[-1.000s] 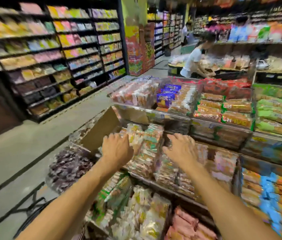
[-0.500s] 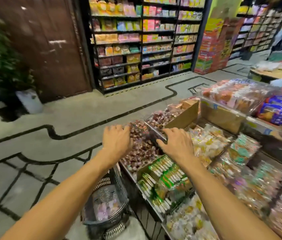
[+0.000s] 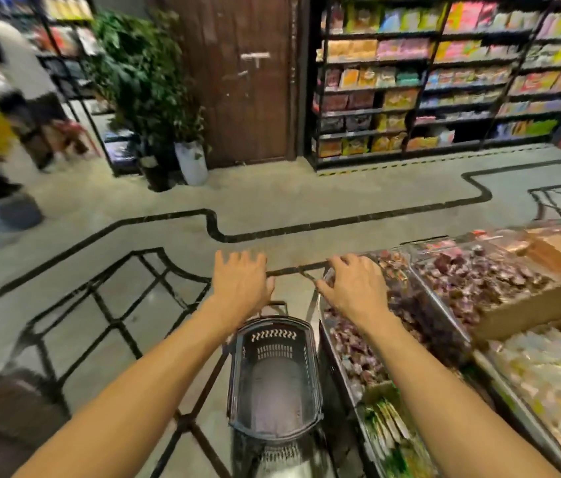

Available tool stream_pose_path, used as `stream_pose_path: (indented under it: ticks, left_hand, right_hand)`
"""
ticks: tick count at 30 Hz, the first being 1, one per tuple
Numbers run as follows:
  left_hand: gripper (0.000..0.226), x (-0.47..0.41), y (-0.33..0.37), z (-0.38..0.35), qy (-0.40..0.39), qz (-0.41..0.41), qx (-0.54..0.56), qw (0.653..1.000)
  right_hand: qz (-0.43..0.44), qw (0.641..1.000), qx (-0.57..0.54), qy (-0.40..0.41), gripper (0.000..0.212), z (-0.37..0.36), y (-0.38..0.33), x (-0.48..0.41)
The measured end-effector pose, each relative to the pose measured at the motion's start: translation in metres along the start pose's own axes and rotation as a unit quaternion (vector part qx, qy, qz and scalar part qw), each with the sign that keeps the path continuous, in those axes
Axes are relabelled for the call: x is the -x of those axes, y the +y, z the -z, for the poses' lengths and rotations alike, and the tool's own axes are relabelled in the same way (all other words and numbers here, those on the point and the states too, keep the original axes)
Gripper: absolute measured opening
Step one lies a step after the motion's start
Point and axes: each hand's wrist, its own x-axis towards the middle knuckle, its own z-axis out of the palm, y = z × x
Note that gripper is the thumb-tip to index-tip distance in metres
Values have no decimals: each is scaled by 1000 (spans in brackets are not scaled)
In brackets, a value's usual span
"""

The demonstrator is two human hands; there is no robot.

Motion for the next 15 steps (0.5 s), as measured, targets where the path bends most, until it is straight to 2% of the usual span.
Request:
stream_pose_path:
  ticks: [5,10,15]
  left_hand:
    - [51,-29,-24,-43,-44,47,14,998]
    - [50,-54,-50,-102,-83,42,31,995]
    - [48,-93,-72,-172,-139,33,52,988]
  right_hand:
    - [30,999,-17,-42,57,-46,-25,-50]
    - [54,994,-19,-90,53,-97,-49,-81]
    - [41,987,-12,-152,57,-166,-71,-107]
